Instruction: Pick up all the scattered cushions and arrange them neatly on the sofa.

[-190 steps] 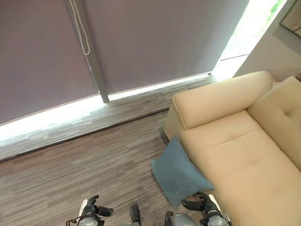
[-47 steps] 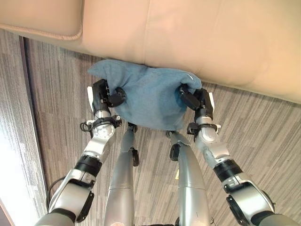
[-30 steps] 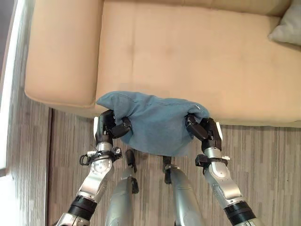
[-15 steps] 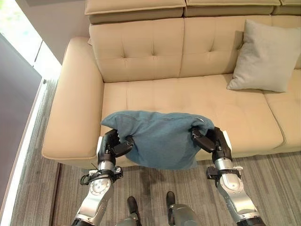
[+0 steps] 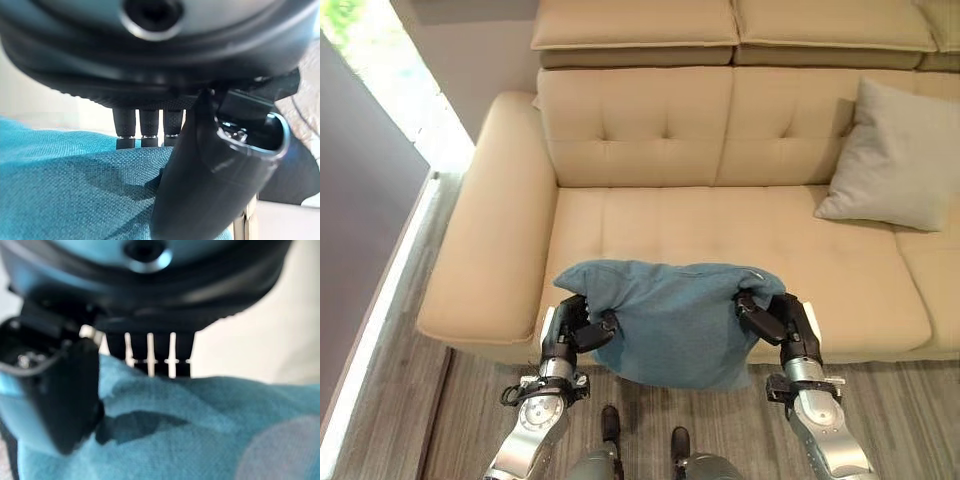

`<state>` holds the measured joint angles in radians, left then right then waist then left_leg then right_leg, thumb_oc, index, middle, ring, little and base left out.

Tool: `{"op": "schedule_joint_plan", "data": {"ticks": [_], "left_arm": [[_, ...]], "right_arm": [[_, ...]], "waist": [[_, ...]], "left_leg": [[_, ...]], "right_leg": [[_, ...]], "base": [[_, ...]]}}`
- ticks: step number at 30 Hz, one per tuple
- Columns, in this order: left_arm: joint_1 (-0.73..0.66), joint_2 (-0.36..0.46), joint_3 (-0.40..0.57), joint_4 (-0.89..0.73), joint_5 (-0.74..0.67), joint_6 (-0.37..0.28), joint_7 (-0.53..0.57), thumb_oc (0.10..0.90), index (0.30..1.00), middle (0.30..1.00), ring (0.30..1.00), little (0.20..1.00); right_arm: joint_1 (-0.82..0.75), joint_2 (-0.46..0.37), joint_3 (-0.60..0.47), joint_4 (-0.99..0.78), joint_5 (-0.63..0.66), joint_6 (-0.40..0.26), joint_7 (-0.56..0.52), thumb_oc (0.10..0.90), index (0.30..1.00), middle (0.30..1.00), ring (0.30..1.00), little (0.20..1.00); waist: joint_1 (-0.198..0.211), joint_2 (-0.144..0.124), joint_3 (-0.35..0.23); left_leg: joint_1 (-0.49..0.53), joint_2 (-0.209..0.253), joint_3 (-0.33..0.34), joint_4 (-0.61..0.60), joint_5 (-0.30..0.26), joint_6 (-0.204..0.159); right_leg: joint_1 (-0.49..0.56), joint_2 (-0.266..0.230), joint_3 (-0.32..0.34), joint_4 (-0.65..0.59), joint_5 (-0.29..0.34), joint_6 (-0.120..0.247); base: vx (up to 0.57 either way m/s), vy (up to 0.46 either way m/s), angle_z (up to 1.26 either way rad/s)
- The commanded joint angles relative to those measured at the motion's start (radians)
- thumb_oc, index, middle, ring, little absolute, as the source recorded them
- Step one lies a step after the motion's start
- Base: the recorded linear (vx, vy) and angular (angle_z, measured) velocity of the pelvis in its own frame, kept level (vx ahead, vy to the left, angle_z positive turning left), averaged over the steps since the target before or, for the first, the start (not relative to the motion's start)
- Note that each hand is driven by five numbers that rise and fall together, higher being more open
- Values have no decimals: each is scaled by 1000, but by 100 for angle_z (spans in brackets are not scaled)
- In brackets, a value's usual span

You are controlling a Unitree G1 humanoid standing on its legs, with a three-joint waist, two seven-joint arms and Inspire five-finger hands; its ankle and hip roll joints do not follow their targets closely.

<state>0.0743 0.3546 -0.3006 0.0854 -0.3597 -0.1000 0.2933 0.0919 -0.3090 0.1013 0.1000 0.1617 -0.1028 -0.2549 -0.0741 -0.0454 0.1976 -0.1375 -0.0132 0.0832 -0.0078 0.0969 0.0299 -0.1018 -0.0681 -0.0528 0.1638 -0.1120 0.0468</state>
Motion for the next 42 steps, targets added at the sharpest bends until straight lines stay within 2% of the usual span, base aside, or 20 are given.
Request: {"op": "schedule_joint_plan", "data": {"ticks": [1,3,6,9,11,12,14,15,17,19,20,22,23,27,28,30,36,40,41,42], "left_arm": [[-94,17,48,-134,69,-112,-17,400,300,300,300,300],[-105,25,53,-135,78,-108,-8,400,300,300,300,300],[-120,26,58,-141,93,-114,-1,400,300,300,300,300],[-121,16,57,-142,91,-120,2,400,300,300,300,300],[-124,11,54,-141,85,-122,-2,400,300,300,300,300],[-128,3,55,-142,78,-123,0,400,300,300,300,300],[-130,-1,55,-138,73,-124,3,400,300,300,300,300],[-132,-8,48,-144,73,-127,-10,400,300,300,300,300],[-121,-21,43,-145,69,-133,-19,400,300,300,300,300],[-116,-25,36,-156,55,-136,-28,400,300,300,300,300],[-116,-25,36,-156,55,-136,-28,400,300,300,300,300],[-115,-29,29,-164,48,-136,-31,400,300,300,300,300],[-118,-29,28,-165,47,-135,-30,400,300,300,300,300],[-126,-26,24,-163,40,-128,-36,400,300,300,300,300],[-134,-24,20,-162,45,-123,-37,400,300,300,300,300],[-143,-22,19,-172,47,-119,-32,400,300,300,300,300],[-142,-16,11,-178,53,-119,-38,400,300,300,300,300],[-146,-3,20,-183,58,-120,-36,400,300,300,300,300],[-147,2,27,-187,64,-119,-32,400,300,300,300,300],[-147,2,27,-187,64,-119,-32,400,300,300,300,300]], "right_arm": [[-104,13,-10,-121,-25,-108,-4,400,300,300,300,300],[-116,17,0,-123,-27,-105,0,400,300,300,300,300],[-113,27,2,-140,-29,-110,5,400,300,300,300,300],[-121,21,7,-135,-32,-108,6,400,300,300,300,300],[-128,15,8,-131,-30,-108,7,400,300,300,300,300],[-129,7,9,-127,-31,-108,7,400,300,300,300,300],[-131,1,12,-116,-35,-107,3,400,300,300,300,300],[-114,0,-2,-135,-35,-108,8,400,300,300,300,300],[-92,2,-14,-133,-34,-114,8,400,300,300,300,300],[-77,-6,-28,-135,-33,-117,6,400,300,300,300,300],[-77,-6,-28,-135,-33,-117,6,400,300,300,300,300],[-79,-34,-43,-135,-37,-119,-8,400,300,300,300,300],[-82,-38,-45,-134,-36,-118,-12,400,300,300,300,300],[-85,-47,-55,-134,-31,-114,-19,400,300,300,300,300],[-88,-49,-63,-132,-26,-113,-26,400,300,300,300,300],[-96,-48,-61,-129,-27,-112,-36,400,300,300,300,300],[-102,-38,-61,-130,-44,-111,-37,400,300,300,300,300],[-119,-24,-50,-136,-41,-104,-27,400,300,300,300,300],[-129,-13,-42,-138,-43,-104,-19,400,300,300,300,300],[-129,-13,-42,-138,-43,-104,-19,400,300,300,300,300]], "waist": [[22,-8,-68],[22,1,-57],[18,13,-51],[10,15,-55],[7,14,-54],[0,7,-50],[-6,7,-44],[-13,-4,-49],[-19,-7,-60],[-21,-16,-58],[-23,-14,-59],[-15,-22,-40],[-14,-25,-39],[-7,-34,-45],[-1,-39,-50],[12,-29,-50],[14,-17,-64],[26,-7,-76],[26,-2,-70],[28,-3,-70]], "left_leg": [[-1,2,10,111,-181,-13],[29,6,26,96,-187,7],[71,3,31,80,-206,19],[115,-7,28,54,-224,15],[125,-9,23,52,-231,13],[149,-20,9,46,-244,8],[158,-21,0,48,-249,3],[165,-27,-13,73,-281,-2],[176,-22,-15,119,-304,-25],[128,7,-3,265,-271,-65],[119,10,-6,278,-277,-66],[11,37,-1,481,-221,-79],[-8,49,13,503,-214,-76],[-51,65,40,442,-241,-57],[-72,63,44,376,-249,-55],[-96,57,18,272,-189,-70],[-26,31,-13,158,-178,-62],[30,10,14,113,-194,-27],[57,3,29,104,-206,-5],[57,2,31,103,-205,-4]], "right_leg": [[56,-49,0,89,22,97],[4,-56,10,216,39,107],[-54,-71,-19,271,49,105],[-76,-59,-50,156,26,91],[-91,-48,-59,99,41,88],[-131,-26,-64,22,74,91],[-138,-17,-64,4,83,92],[-120,-16,-47,-19,89,87],[-85,-5,-44,-31,81,68],[-33,-6,-61,-59,75,45],[-33,-4,-64,-61,76,44],[11,6,-76,-75,55,5],[21,6,-80,-79,45,-2],[45,2,-92,-86,18,-5],[62,-1,-99,-93,7,1],[75,14,-95,-87,-10,3],[82,10,-78,-44,-24,21],[70,-29,-66,22,-31,52],[36,-54,-59,109,0,77],[33,-56,-56,114,-2,78]], "base": [[125,178,-50],[121,157,-41],[149,93,-20],[197,1,-18],[161,-41,-9],[213,-76,-7],[213,-94,6],[248,-138,30],[305,-183,52],[156,-160,39],[54,-136,28],[79,-173,22],[112,-142,10],[134,-37,19],[164,11,24],[199,47,22],[153,125,-12],[88,213,-21],[29,144,-16],[21,250,-29]]}}
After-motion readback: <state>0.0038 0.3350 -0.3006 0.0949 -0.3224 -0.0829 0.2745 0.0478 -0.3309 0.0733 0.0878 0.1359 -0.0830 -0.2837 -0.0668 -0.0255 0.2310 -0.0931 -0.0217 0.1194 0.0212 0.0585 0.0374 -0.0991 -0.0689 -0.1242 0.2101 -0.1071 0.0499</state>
